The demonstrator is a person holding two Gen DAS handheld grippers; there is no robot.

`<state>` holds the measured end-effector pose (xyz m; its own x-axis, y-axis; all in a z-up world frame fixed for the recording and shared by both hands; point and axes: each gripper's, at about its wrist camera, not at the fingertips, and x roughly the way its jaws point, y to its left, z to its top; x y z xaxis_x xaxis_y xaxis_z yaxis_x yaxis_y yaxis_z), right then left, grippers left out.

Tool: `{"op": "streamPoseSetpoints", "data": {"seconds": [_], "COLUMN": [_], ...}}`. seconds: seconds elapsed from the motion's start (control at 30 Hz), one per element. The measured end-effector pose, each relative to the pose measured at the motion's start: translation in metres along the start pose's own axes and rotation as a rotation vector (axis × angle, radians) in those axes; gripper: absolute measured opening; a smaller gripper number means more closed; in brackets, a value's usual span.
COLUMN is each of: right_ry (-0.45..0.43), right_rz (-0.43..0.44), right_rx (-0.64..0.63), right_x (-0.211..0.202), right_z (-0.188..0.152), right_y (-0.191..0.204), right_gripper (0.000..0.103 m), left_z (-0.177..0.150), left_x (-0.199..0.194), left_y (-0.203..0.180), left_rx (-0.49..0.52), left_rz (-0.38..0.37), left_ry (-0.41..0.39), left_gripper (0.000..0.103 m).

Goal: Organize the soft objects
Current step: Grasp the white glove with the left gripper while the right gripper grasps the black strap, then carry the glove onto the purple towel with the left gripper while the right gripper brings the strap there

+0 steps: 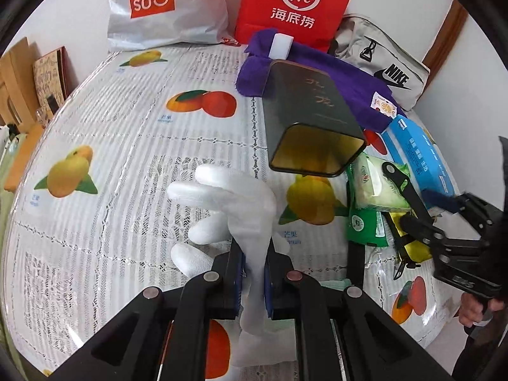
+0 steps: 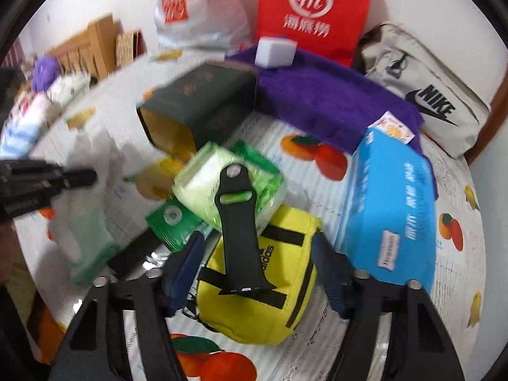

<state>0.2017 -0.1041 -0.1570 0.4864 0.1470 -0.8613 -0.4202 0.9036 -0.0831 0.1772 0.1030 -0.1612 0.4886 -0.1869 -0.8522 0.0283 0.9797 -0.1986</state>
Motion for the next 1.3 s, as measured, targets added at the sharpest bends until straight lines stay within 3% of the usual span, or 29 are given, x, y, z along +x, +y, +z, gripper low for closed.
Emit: {"op": "streamPoseSetpoints", "data": {"seconds": [0.03, 0.07, 0.2, 0.5, 0.77, 1.03, 1.3], "right_ry": [0.02, 0.032, -0.016, -0.096, -0.123, -0.083, -0.067], "right_rz": [-0.008, 0.003, 0.016, 0.075, 0.031, -0.003, 0.006], "right_rx": [-0.014, -0.019, -0.017, 0.121, 0.193, 0.302, 0.329], "right_x": [0.005, 0.007, -0.007, -0.049, -0.077, -0.066, -0.045], "right_z": [-0.001, -0.002, -0.005, -0.034, -0.078, -0.117, -0.124], "right_y": [0.002, 0.003, 0.001, -0.031, -0.064, -0.095, -0.098], "right_gripper": [0.034, 0.029, 0.028, 0.028, 0.029, 0.029, 0.029], "left_z": [-0.001, -0.001, -0.001, -0.005, -0.012, -0.019, -0.021], "left_x": [0.001, 0.002, 0.006, -0.01, -0.03, -0.032, -0.023], "left_y": [0.0, 0.0, -0.003, -0.024, -0.051, -0.077, -0.089], "left_rx": [-0.001, 0.0, -0.001, 0.03, 0.113, 0.165, 0.187], "left_rz": [-0.005, -0.007, -0.014, -0.037, 0.062, 0.107, 0.121], "left_ry": [0.003, 0.005, 0.012, -0.016, -0.075, -0.086, -0.073], "left_gripper": [0.011, 0.011, 0.011, 0.011, 0.011, 0.011, 0.011]}}
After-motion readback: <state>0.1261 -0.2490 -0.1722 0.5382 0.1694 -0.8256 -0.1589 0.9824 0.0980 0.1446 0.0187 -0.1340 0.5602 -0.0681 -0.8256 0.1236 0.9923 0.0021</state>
